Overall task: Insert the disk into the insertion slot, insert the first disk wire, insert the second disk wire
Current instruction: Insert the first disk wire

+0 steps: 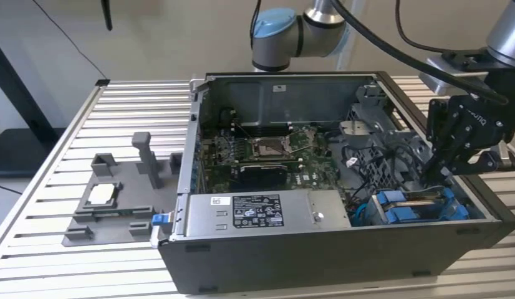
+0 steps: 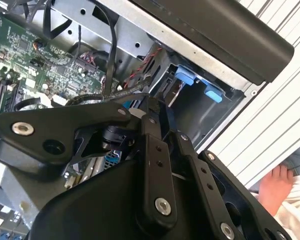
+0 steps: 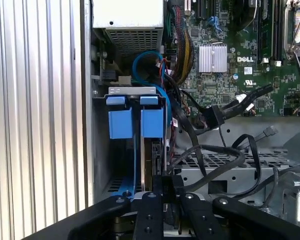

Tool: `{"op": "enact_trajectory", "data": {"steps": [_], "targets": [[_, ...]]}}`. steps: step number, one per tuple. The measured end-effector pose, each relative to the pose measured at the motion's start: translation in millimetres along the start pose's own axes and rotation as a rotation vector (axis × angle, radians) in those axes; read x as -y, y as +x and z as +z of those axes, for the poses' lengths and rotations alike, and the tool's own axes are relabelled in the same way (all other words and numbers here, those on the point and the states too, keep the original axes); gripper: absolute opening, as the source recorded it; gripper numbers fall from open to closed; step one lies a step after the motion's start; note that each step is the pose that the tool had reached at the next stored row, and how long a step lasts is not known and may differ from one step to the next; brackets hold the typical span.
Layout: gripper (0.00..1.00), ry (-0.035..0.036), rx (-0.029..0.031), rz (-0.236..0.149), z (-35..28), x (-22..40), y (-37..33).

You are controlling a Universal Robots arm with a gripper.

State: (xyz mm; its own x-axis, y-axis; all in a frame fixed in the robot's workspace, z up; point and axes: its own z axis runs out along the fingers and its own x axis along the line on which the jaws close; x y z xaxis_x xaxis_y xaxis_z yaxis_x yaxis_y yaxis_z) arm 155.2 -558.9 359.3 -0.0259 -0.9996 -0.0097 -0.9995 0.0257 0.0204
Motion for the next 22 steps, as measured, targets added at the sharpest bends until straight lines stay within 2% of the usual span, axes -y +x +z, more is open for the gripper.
{"op": "enact_trajectory", "data": {"steps": [4,11,22], "targets": [[0.19,-0.008,0.0034,0.0,2.1,3.3,2.1],[0.19,-0.0244,0.0052,0.0,9.2,8.7,6.5],[0.19,-0.0253,0.0064,0.002,14.2,10.1,6.9]]}}
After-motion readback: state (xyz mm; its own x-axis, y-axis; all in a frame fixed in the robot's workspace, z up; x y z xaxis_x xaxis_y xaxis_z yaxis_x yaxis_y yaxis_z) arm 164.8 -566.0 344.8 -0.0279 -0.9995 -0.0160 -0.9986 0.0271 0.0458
